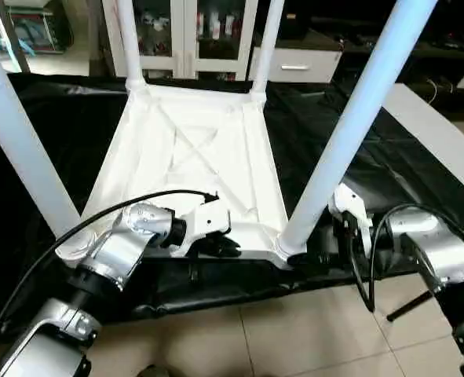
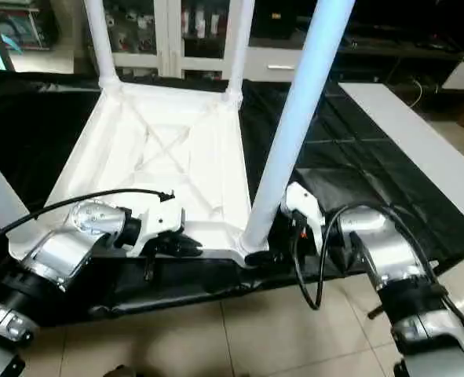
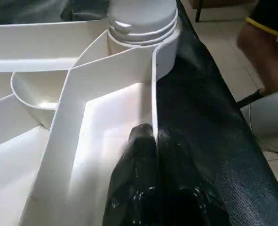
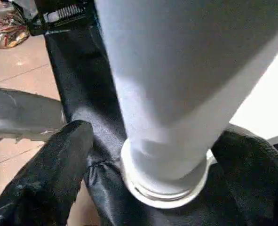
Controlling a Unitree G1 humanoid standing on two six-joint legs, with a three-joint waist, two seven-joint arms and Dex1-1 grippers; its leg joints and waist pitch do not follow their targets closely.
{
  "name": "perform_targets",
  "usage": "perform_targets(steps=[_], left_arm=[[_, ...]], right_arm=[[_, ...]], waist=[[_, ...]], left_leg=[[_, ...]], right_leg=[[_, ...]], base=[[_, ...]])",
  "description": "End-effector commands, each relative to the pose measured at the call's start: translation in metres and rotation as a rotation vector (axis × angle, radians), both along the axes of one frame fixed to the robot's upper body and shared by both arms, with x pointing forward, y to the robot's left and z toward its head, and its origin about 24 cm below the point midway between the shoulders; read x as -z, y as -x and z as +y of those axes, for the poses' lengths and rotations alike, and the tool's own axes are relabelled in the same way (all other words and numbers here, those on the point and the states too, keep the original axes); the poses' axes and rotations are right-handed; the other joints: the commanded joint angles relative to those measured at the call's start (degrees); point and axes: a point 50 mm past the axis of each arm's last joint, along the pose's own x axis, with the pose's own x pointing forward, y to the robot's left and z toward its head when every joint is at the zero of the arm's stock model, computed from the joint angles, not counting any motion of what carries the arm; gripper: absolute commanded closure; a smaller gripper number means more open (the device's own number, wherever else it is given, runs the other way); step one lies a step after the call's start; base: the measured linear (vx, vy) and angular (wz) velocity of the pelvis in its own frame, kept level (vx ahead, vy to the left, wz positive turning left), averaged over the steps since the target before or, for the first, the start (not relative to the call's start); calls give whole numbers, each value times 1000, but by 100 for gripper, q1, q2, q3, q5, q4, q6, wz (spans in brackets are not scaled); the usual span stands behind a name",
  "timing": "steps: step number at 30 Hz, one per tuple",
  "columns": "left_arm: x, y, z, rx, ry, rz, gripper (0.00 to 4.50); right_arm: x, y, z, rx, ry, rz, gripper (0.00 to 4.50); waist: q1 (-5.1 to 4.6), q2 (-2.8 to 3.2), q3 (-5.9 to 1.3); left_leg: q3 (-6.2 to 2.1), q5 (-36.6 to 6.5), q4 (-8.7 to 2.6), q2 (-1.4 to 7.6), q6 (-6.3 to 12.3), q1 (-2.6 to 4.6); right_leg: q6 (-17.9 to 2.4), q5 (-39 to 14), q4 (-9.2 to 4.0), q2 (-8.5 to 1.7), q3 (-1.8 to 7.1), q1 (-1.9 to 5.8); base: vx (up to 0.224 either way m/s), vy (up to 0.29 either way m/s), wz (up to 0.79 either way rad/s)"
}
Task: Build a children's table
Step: Rotate leg to tighten
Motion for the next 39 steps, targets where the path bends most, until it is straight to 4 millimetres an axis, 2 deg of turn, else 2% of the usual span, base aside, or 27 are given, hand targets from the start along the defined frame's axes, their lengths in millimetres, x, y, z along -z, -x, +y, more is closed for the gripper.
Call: perform_targets(steps=[1, 3, 4, 6, 7, 10, 11, 14, 16, 17, 21, 23, 26, 27, 28, 29, 31, 32, 33, 34, 35, 36, 37, 38, 39], left_arm=[[10, 3, -6, 34, -18, 40, 450], [10, 3, -8, 31, -13, 42, 450], [9, 3, -9, 28, -9, 43, 450], [9, 2, -11, 29, -5, 43, 450], [10, 2, -11, 25, -7, 40, 450], [10, 2, -10, 24, -8, 40, 450], [10, 2, -9, 20, -10, 39, 450], [9, 1, -5, 20, -19, 38, 450], [9, 0, -3, 24, -28, 36, 450], [9, -1, -3, 22, -29, 36, 450], [9, -5, -4, 5, -30, 34, 450], [8, -7, -5, -20, -21, 28, 450], [9, -8, -5, -39, -19, 27, 450], [9, -9, -4, -62, -17, 23, 450], [9, -9, -5, -67, -16, 21, 450], [8, -11, -6, -99, -3, 16, 450], [5, -16, -8, -160, 10, 5, 450], [3, -21, -10, -207, 10, -6, 450], [3, -23, -10, -238, 8, -14, 450], [2, -27, -11, -282, 13, -24, 450], [-1, -36, -15, -393, 26, -45, 450], [-3, -42, -18, -480, 39, -56, 450], [-3, -42, -18, -480, 39, -56, 450], [-6, -49, -23, -579, 57, -85, 450], [-12, -59, -31, -693, 84, -163, 450]], right_arm=[[-2, -5, 2, -12, -3, -21, 60], [-2, -7, 4, -14, -6, -21, 83], [-1, -9, 5, -19, -8, -23, 94], [1, -11, 9, -27, -13, -22, 101], [5, -10, 11, -48, 4, -19, 114], [8, -9, 13, -66, 12, -11, 138], [8, -10, 15, -76, 9, -6, 141], [10, -10, 17, -94, 17, -1, 178], [11, -10, 17, -106, 25, 2, 191], [12, -11, 17, -106, 29, 0, 204], [10, -15, 18, -59, -8, -7, 224], [9, -22, 24, 44, -79, -26, 241], [12, -26, 28, 136, -120, -39, 249], [17, -30, 31, 233, -129, -51, 251], [18, -30, 32, 250, -128, -53, 251], [24, -32, 38, 338, -135, -52, 252], [28, -34, 51, 439, -177, -33, 252], [30, -36, 58, 500, -188, -33, 254], [31, -38, 62, 537, -191, -36, 254], [32, -40, 66, 577, -182, -52, 254], [33, -45, 74, 682, -163, -88, 254], [34, -48, 79, 761, -151, -107, 254], [34, -48, 79, 761, -151, -107, 254], [34, -52, 85, 871, -136, -121, 255], [35, -55, 98, 983, -145, -106, 255]], waist=[[-33, -33, -351], [-39, -31, -347], [-46, -8, -340], [-48, -11, -342], [-47, -34, -336], [-43, -22, -338], [-50, -1, -340], [-60, 10, -342], [-63, 0, -349], [-70, 14, -344], [-66, -10, -330], [-86, 20, -313], [-131, 19, -303], [-177, 12, -305], [-193, 8, -310], [-279, 11, -290], [-369, 27, -298], [-396, 55, -299], [-411, 97, -299], [-427, 187, -314], [-476, 173, -309], [-488, 147, -306], [-495, 133, -310], [-484, 132, -324], [-501, 140, -305]], left_leg=[[-3, -1446, -402, 25, 171, 85], [-7, -1532, -403, 27, 148, 87], [-12, -1634, -412, 26, 115, 84], [-26, -1738, -417, 29, 73, 92], [-33, -1752, -427, 27, 63, 80], [-33, -1740, -427, 32, 72, 92], [-31, -1724, -426, 30, 81, 93], [-28, -1701, -426, 31, 97, 96], [-19, -1724, -417, 33, 90, 113], [-14, -1749, -415, 27, 98, 112], [-22, -1855, -425, 32, 79, 117], [-41, -2036, -444, 27, 10, 122], [-76, -2258, -463, 20, -91, 127], [-103, -2295, -479, 14, -134, 101], [-109, -2301, -481, 13, -152, 104], [-134, -2413, -500, 7, -196, 85], [-174, -2525, -512, -11, -256, 71], [-198, -2594, -514, -16, -270, 75], [-201, -2641, -514, -18, -286, 90], [-231, -2716, -523, -13, -311, 120], [-237, -2718, -544, -11, -344, 86], [-234, -2729, -543, -17, -368, 76], [-215, -2772, -507, -45, -359, 149], [-214, -2774, -491, -49, -314, 162], [-204, -2725, -492, -54, -287, 137]], right_leg=[[-1047, -1600, -406, -149, 61, 232], [-1036, -1727, -417, -155, 62, 228], [-1016, -1856, -436, -156, 61, 221], [-991, -2015, -444, -163, 56, 215], [-965, -2062, -450, -157, 50, 229], [-994, -1985, -442, -156, 55, 221], [-1012, -1927, -438, -150, 59, 220], [-1064, -1814, -425, -142, 61, 225], [-1106, -1791, -422, -140, 61, 219], [-1111, -1819, -429, -136, 62, 213], [-1056, -2045, -449, -142, 60, 208], [-980, -2346, -477, -148, 54, 191], [-853, -2730, -514, -155, 35, 177], [-775, -2871, -518, -163, 18, 200], [-756, -2900, -522, -165, 12, 196], [-700, -3053, -543, -163, -3, 190], [-624, -3225, -557, -166, -34, 205], [-594, -3296, -581, -172, -51, 204], [-612, -3253, -588, -171, -48, 187], [-709, -3041, -595, -181, -70, 188], [-789, -2780, -590, -169, -103, 217], [-796, -2750, -584, -160, -116, 223], [-813, -2853, -621, -156, -122, 170], [-827, -2859, -627, -169, -118, 174], [-848, -2828, -622, -163, -103, 157]], base=[[0, 0, 0], [0, 0, 0], [0, 0, 0], [0, 0, 0], [0, 0, 0], [0, 0, 0], [0, 0, 0], [0, 0, 0], [0, 0, 0], [0, 0, 0], [0, 0, 0], [0, 0, 0], [0, 0, 0], [0, 0, 0], [0, 0, 0], [0, 0, 0], [0, 0, 0], [0, 0, 0], [0, 0, 0], [0, 0, 0], [0, 0, 0], [0, 0, 0], [0, 0, 0], [0, 0, 0], [0, 0, 0]])
